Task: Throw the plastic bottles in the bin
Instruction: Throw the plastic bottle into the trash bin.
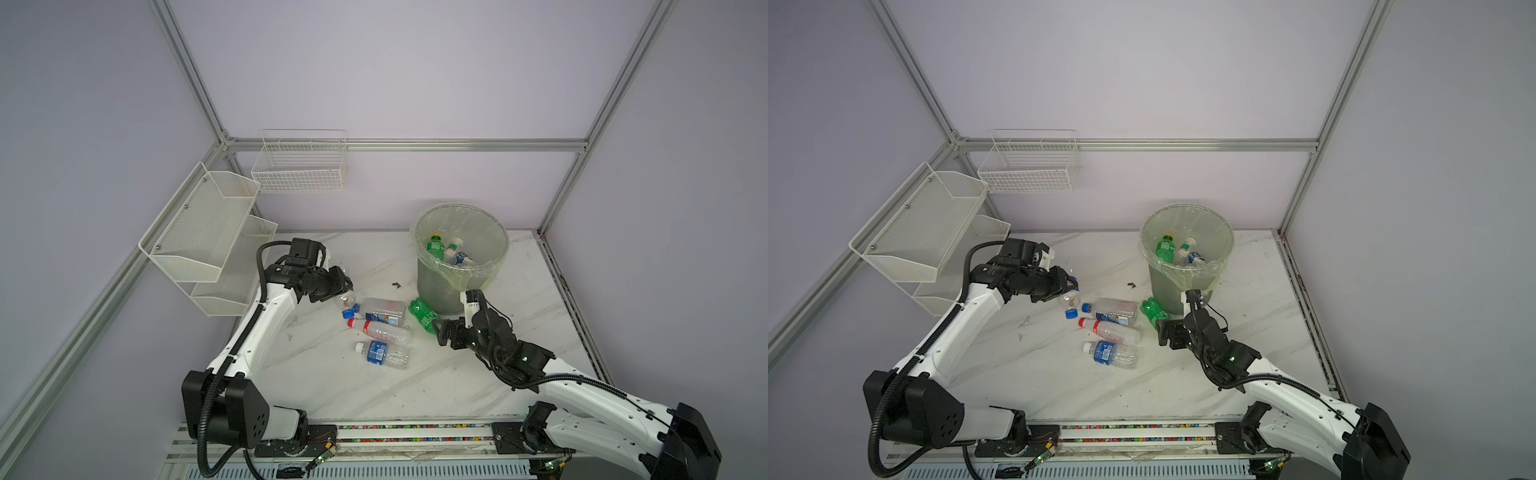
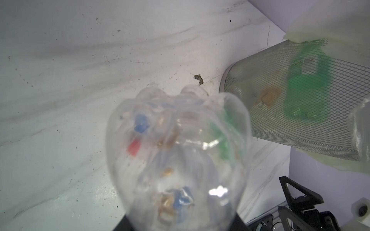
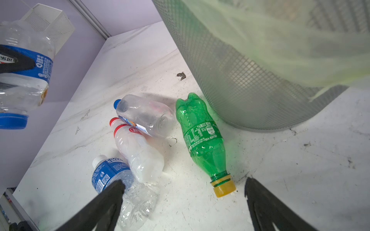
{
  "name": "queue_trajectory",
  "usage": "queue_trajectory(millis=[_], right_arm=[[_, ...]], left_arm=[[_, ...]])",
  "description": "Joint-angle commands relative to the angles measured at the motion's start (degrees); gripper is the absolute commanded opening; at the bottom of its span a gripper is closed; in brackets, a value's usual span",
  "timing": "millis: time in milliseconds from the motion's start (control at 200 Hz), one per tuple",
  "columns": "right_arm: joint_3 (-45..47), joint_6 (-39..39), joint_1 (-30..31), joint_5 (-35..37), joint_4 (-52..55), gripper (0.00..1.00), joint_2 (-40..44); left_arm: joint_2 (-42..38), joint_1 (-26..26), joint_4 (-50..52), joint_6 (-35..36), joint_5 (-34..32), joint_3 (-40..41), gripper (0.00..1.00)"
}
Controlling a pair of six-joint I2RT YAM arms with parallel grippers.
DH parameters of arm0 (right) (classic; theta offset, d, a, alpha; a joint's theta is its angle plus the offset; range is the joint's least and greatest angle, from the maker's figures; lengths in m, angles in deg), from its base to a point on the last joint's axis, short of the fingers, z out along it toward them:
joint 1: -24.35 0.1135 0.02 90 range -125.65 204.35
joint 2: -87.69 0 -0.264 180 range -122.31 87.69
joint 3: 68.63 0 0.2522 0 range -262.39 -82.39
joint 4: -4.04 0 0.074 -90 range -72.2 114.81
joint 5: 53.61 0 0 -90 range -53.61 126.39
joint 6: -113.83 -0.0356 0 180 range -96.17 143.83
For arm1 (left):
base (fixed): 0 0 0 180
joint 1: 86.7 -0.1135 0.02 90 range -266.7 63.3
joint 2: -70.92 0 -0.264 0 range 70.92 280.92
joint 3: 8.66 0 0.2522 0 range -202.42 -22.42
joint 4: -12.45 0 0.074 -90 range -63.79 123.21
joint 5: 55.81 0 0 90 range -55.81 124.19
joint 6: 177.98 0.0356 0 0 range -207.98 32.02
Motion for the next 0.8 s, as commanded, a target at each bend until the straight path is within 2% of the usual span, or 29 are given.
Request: queue_trajectory(millis=[0,140,265,395,525,605,795], right_arm=[[0.47,-0.82,0.21,-1.46,-3.06,0.97,-0.55],[-0.92,-0.03,0.21,-1.75,-2.72,0.97,-2.80],[-1.64,0.11,0.21,-1.94,-2.44,0.97,-4.44],[-1.44,0.00,0.20,-1.41,-2.47,0.97,-4.07],[-0.43,-0.27,0.21,-2.65,-3.39,0.97,-3.48],[-0.81,-0.34,0.21,-2.63,-2.44,0.97,-3.88],[-1.18,-0.33,0.21,-1.67,-1.36,0.97,-4.29]], left_arm=[[0.21,-0.42,2.24,2.16,2.04,-8.30,0.39],[3.31,-0.48,1.33,0.40,1.96,-14.30,0.39],[4.13,-0.47,-2.10,-0.96,6.04,-18.47,0.39],[3.17,-0.48,-5.08,-0.17,8.91,-19.29,0.39],[1.31,-0.47,-12.39,0.35,13.06,-16.29,0.40],[-2.47,-0.50,-18.78,-0.79,15.78,-13.22,0.41],[-7.86,-0.50,-33.81,-3.88,17.11,-3.71,0.42]])
